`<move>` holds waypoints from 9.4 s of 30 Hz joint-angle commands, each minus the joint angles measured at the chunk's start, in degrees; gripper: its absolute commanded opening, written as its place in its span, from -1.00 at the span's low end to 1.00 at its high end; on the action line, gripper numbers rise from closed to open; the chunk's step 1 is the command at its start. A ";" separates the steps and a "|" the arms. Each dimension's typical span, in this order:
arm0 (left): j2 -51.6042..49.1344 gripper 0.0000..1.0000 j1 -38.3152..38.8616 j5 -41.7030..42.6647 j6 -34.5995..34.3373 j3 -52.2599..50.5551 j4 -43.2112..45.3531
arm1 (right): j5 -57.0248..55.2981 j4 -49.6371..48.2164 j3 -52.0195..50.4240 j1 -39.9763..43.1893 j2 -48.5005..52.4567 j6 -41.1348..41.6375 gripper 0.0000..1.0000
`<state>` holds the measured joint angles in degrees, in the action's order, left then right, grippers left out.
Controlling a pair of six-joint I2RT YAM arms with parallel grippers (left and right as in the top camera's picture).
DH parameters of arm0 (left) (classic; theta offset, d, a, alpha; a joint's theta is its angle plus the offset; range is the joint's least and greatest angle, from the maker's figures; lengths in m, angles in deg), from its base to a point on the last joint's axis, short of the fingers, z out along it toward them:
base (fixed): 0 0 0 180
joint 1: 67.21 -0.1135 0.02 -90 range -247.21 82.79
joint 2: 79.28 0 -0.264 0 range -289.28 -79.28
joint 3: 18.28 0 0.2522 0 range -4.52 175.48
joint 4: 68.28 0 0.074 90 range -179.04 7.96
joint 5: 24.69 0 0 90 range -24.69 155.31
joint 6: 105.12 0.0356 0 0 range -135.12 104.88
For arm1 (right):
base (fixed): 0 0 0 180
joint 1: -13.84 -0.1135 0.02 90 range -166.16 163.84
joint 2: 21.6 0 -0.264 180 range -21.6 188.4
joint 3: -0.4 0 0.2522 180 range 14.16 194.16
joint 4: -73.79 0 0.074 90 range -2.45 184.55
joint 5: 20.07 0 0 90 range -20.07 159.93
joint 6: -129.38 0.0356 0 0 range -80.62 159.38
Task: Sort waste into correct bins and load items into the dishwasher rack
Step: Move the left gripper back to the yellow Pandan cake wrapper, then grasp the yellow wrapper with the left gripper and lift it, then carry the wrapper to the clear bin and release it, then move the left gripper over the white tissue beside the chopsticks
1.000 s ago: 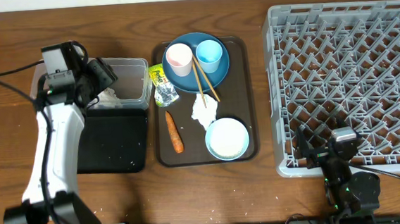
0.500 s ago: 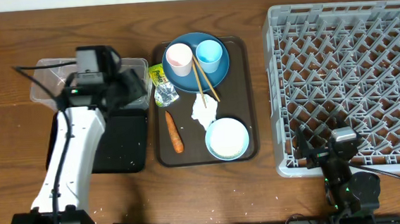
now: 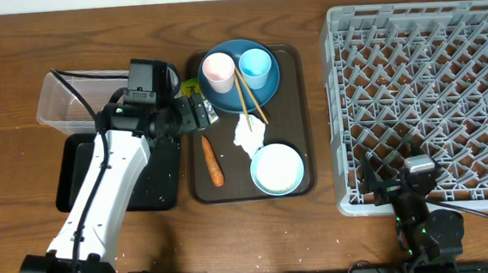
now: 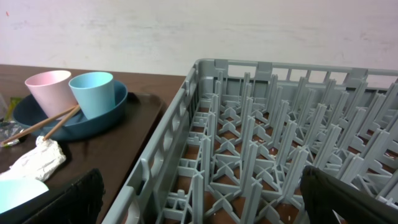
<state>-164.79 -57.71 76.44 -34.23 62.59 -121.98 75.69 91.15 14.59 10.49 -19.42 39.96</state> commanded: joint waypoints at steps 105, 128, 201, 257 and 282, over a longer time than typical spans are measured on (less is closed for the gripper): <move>-20.17 -0.03 11.43 -28.79 -2.40 0.11 13.09 | 0.07 0.15 -0.11 -0.33 -0.39 -0.63 0.98; -20.17 -0.46 11.43 -28.79 -2.40 0.11 13.09 | 0.07 0.15 -0.11 -0.31 -0.39 -0.63 0.99; -10.14 0.02 -5.57 -33.64 -15.69 0.07 13.09 | 0.07 0.15 -0.11 -0.31 -0.39 -0.63 0.98; -7.76 0.13 16.24 -4.76 -15.50 -0.52 -2.38 | 0.07 0.15 -0.11 -0.33 -0.39 -0.63 0.98; -13.35 0.13 16.31 -7.15 -12.02 -0.57 3.17 | 0.07 0.15 -0.11 -0.31 -0.39 -0.63 0.98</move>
<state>-177.67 -41.49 70.80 -47.90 62.57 -118.94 75.69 91.15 14.59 10.49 -19.42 39.96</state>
